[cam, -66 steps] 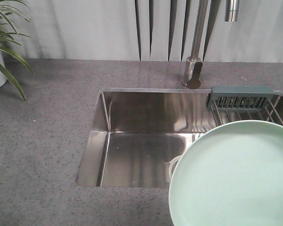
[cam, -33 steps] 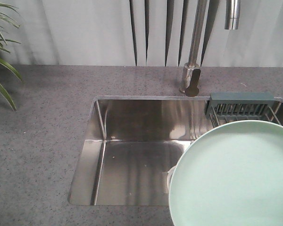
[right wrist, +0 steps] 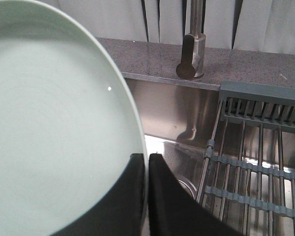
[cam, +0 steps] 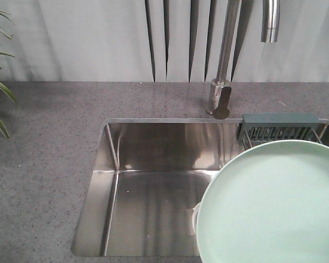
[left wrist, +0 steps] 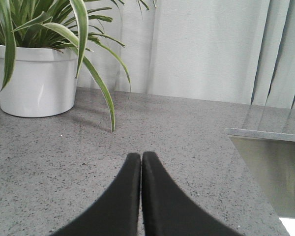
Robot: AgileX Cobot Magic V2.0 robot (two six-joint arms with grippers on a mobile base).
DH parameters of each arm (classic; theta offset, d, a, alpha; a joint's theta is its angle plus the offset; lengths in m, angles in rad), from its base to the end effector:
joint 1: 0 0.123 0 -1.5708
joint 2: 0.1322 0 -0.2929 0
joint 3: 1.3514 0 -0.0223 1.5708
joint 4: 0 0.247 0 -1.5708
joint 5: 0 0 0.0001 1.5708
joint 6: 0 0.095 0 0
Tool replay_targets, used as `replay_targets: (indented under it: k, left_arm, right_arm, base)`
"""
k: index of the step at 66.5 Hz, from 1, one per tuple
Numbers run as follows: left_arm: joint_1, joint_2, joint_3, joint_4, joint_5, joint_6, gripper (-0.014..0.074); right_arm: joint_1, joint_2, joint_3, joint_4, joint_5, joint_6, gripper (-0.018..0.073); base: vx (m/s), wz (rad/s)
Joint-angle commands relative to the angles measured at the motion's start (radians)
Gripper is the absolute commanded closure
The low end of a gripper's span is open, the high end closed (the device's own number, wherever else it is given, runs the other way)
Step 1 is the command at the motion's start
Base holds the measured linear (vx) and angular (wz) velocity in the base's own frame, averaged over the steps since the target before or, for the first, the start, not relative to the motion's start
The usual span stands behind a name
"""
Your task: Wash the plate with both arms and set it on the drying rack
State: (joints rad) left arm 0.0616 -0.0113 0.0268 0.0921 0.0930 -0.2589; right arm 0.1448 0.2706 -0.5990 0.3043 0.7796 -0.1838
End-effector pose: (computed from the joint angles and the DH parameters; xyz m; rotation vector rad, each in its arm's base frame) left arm 0.0488 0.0038 0.1962 -0.1884 1.5810 -0.0755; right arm 0.0318 0.0249 0.3268 -0.2476 1.9006 0.3246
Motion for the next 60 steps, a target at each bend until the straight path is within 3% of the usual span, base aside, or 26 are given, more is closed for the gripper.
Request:
replay_targets:
  k: [1, 60]
  left_arm:
    - [-0.003, -0.015, 0.015, -0.001, -0.074, -0.010, 0.0602]
    - [-0.003, -0.015, 0.015, -0.001, -0.074, -0.010, 0.0602]
  right_arm:
    - [-0.003, 0.012, -0.027, 0.013, -0.078, -0.002, 0.0564]
    - [-0.003, 0.012, -0.027, 0.013, -0.077, -0.002, 0.0564]
  base:
    - [0.03, -0.02]
    - [0.01, -0.01]
